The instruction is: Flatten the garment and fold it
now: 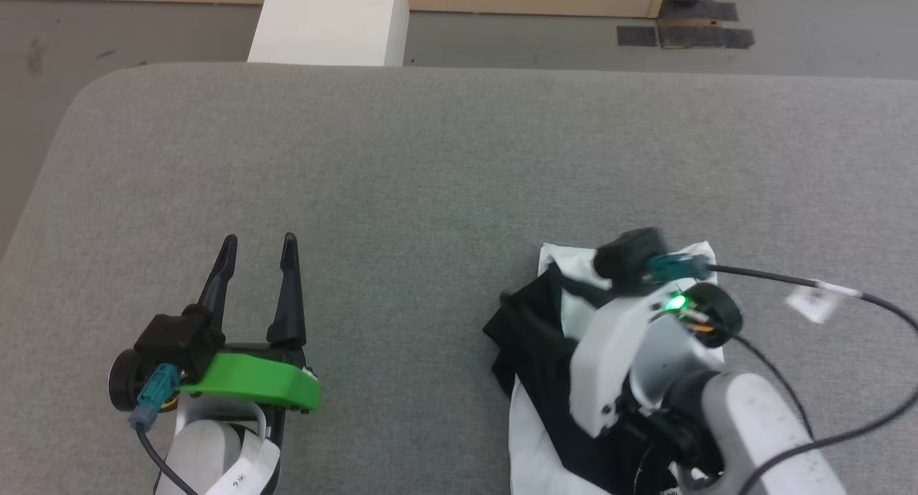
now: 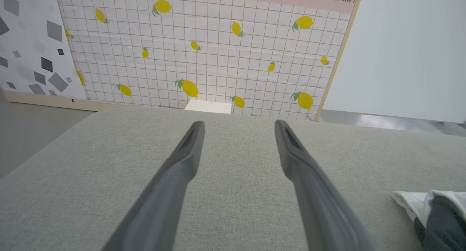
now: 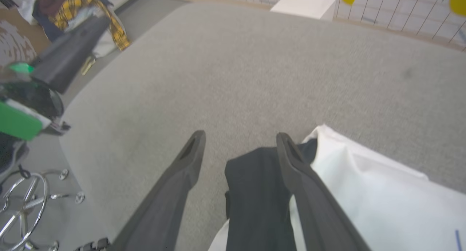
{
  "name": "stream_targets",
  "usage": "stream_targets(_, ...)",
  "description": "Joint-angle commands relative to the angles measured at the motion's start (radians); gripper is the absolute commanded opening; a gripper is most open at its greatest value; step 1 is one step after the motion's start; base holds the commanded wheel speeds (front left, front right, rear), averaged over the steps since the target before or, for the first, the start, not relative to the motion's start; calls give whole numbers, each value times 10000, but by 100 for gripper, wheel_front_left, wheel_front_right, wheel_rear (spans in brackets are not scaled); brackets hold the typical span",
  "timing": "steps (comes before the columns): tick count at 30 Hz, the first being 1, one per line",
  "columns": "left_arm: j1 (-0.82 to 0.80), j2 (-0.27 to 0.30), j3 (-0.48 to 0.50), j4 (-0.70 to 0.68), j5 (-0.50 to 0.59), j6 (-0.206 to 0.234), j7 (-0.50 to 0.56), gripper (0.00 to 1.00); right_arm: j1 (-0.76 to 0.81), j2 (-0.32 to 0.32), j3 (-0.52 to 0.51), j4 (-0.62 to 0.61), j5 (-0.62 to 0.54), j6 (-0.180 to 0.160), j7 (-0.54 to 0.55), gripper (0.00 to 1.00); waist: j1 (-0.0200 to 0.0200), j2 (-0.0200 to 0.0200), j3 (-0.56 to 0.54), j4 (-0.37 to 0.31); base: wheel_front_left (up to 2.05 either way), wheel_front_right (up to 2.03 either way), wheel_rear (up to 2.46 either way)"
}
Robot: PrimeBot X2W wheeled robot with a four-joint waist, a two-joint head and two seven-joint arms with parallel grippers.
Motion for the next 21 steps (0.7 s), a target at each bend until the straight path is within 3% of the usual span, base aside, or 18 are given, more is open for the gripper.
stream_targets(1, 11, -37, 9, 13, -22, -68, -45, 100, -31, -18, -208, -391, 164, -15, -473, 100, 0, 85, -194, -192, 0, 0, 0)
stream_targets(6, 167, -37, 29, 20, -27, -68, -45, 100, 542, -18, -1432, -1482, 922, -15, -2154, 100, 0, 85, -507, -469, 0, 0, 0)
stream_targets(11, 351, -37, 57, -44, -55, -68, -45, 100, 1432, -18, -3203, -1501, 2062, -15, -3242, 100, 0, 85, -713, -676, 0, 0, 0)
stream_targets(21, 499, -37, 112, -194, -108, -69, -45, 100, 2764, -18, -5016, 67, 2516, -15, -3170, 100, 0, 85, -615, -832, 0, 0, 0)
